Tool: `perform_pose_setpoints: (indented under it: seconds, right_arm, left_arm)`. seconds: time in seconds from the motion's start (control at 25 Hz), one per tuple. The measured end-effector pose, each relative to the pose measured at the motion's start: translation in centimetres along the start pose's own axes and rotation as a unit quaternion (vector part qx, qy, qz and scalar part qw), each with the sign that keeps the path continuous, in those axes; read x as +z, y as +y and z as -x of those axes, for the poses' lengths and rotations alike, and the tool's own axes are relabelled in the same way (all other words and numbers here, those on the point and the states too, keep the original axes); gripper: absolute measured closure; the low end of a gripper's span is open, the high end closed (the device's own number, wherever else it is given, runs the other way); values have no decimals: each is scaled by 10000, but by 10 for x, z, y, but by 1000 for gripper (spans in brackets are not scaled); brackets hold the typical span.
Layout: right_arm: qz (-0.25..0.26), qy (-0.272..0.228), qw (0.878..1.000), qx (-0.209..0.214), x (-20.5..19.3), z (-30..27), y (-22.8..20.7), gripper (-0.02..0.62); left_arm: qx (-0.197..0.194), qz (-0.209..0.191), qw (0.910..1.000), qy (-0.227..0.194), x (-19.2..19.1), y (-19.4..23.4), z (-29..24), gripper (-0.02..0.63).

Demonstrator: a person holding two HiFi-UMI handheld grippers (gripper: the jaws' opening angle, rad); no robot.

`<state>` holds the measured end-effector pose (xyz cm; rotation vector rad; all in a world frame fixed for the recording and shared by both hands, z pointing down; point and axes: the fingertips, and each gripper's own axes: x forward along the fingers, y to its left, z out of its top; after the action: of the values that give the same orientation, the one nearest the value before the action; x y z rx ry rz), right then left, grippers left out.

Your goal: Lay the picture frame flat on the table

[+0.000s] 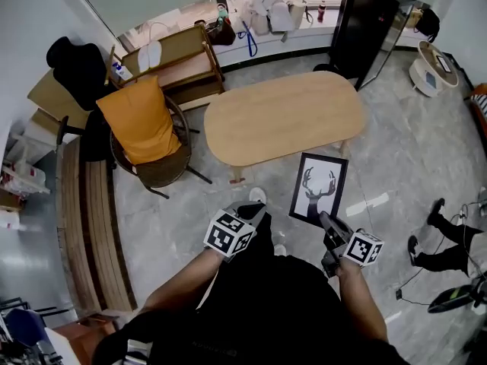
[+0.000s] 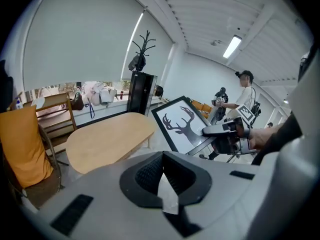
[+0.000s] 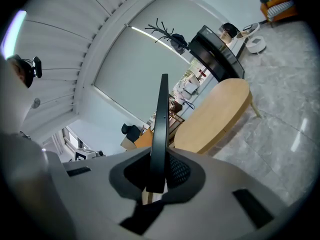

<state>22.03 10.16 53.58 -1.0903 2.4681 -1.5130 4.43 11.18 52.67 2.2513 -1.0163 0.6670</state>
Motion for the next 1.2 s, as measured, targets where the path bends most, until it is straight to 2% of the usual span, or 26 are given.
perform_pose_setpoints:
  seconds: [0.12, 0.4, 0.56, 0.76, 1.04, 1.2]
  right_arm:
    - [64, -35, 9999, -68, 31, -28, -2, 572]
    - [279, 46, 9989, -380, 122, -111, -3, 572]
    - [403, 97, 9980, -474, 160, -160, -4, 572]
    - [367, 231, 9972, -602, 183, -214, -18, 572]
    - [186, 635, 9947, -783, 191, -273, -47, 571]
    - [198, 990, 9909, -892, 196, -306, -78, 571]
  left_arm:
    - [-81, -58, 9999, -73, 29, 29, -22, 606]
    - [-296, -239, 9985, -384, 136, 113, -66, 606]
    - [-387, -292, 9984, -294, 168, 165, -85, 606]
    - [-376, -313, 9987, -137, 185, 222, -101, 606]
    - [-255, 48, 9996, 93, 184, 268, -110, 606]
    - [80, 384, 9992, 111, 179, 300, -115, 606]
